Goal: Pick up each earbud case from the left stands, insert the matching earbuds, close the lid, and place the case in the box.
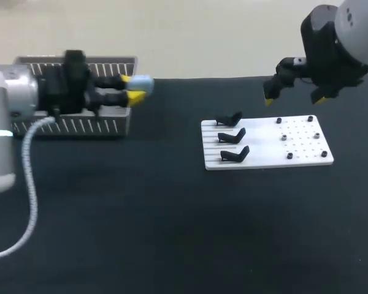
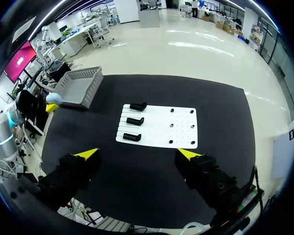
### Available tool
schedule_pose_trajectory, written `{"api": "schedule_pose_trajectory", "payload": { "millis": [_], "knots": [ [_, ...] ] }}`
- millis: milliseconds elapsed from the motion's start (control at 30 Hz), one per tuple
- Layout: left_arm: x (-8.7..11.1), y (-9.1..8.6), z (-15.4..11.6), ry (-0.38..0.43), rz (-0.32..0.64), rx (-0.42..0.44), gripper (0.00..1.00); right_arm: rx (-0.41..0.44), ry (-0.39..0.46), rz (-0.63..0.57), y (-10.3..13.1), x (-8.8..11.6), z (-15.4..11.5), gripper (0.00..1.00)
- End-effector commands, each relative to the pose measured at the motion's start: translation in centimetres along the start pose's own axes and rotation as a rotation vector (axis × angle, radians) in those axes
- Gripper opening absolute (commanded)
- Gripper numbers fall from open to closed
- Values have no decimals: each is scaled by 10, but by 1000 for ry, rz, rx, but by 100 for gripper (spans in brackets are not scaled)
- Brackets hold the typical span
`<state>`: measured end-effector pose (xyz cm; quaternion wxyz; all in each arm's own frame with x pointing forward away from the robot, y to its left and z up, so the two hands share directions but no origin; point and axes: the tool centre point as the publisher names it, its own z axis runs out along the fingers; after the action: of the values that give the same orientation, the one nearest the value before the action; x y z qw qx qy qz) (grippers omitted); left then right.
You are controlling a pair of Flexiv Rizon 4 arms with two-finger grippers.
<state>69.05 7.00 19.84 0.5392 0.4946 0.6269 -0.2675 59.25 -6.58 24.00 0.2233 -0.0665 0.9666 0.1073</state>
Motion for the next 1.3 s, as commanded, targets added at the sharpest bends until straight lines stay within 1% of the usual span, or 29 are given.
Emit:
{"api": "schedule_pose_trajectory", "payload": {
  "millis": [33,67,100,167,200,267,333,400,567,600,700,867,933,967,1100,1133,1300],
  "knots": [
    [9,19,-42,6,3,-322,0,1,-8,1,0,2,0,100],
    [12,24,-47,19,7,-340,0,1,-8,1,0,2,0,100],
    [15,30,-52,7,-1,-359,0,1,-8,1,0,2,0,100],
    [23,41,-60,30,-4,-384,0,1,-8,1,0,2,0,100],
    [28,46,-65,29,-15,-391,0,1,-8,1,0,2,0,100],
    [37,58,-72,69,-24,-410,0,1,-8,1,0,2,0,100],
    [47,72,-82,75,-40,-433,0,1,-8,1,0,2,0,100],
    [55,85,-92,99,-49,-452,0,1,-8,1,0,2,0,100],
    [74,114,-113,119,-84,-476,0,1,-8,1,0,2,0,100],
    [75,117,-116,134,-89,-480,0,1,-8,1,0,2,0,100],
    [79,129,-123,140,-97,-480,0,1,-8,1,0,2,0,100],
    [78,145,-128,155,-98,-468,0,1,-8,1,0,2,0,100],
    [77,150,-130,157,-101,-463,44,1,-8,1,0,2,0,100],
    [76,153,-131,155,-94,-451,100,1,-8,1,0,2,0,100],
    [71,160,-132,141,-56,-433,100,1,-8,1,0,2,0,100],
    [69,161,-132,120,-49,-439,100,1,-8,1,0,2,0,100],
    [69,161,-132,120,-49,-439,100,1,-8,1,0,2,0,100]
  ]
}}
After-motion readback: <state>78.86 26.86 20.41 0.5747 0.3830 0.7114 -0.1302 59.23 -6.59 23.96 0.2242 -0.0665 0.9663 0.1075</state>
